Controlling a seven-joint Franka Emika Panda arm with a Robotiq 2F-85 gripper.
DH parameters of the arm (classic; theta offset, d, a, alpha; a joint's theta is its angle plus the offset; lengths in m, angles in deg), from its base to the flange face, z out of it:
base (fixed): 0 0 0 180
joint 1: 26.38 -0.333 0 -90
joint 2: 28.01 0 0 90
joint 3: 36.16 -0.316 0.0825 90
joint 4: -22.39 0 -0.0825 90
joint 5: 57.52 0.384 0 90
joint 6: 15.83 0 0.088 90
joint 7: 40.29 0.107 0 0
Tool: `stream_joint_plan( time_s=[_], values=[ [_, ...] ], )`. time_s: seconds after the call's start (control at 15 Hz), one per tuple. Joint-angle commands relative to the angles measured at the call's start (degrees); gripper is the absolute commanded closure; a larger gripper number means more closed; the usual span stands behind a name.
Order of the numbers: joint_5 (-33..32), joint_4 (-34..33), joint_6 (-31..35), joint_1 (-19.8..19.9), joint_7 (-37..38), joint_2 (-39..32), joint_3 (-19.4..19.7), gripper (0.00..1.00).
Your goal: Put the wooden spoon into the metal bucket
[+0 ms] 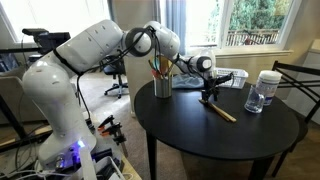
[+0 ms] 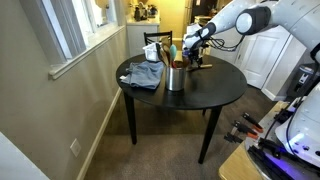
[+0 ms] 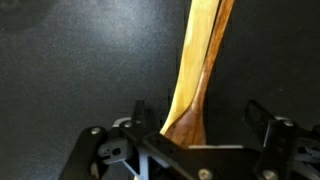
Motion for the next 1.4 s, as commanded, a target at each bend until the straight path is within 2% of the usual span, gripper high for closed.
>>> stream_joint_plan(
  time_s=[0.0,0.27,0.47,1.2,1.27,1.33],
  values=[
    [-0.9,6.1,3.6,3.5,-4.1,3.8,-4.4,0.0],
    [2.3,6.4,7.8,8.0,-9.3,2.5,-10.0,0.0],
    [3.3,8.4,10.2,9.7,-10.9,3.2,-12.0,0.0],
    [3.6,19.9,10.8,10.5,-9.8,12.8,-11.7,0.0],
    [2.9,13.8,9.5,9.3,-9.1,8.3,-10.9,0.0],
    [3.0,14.9,9.5,9.5,-9.1,9.2,-10.9,0.0]
  ],
)
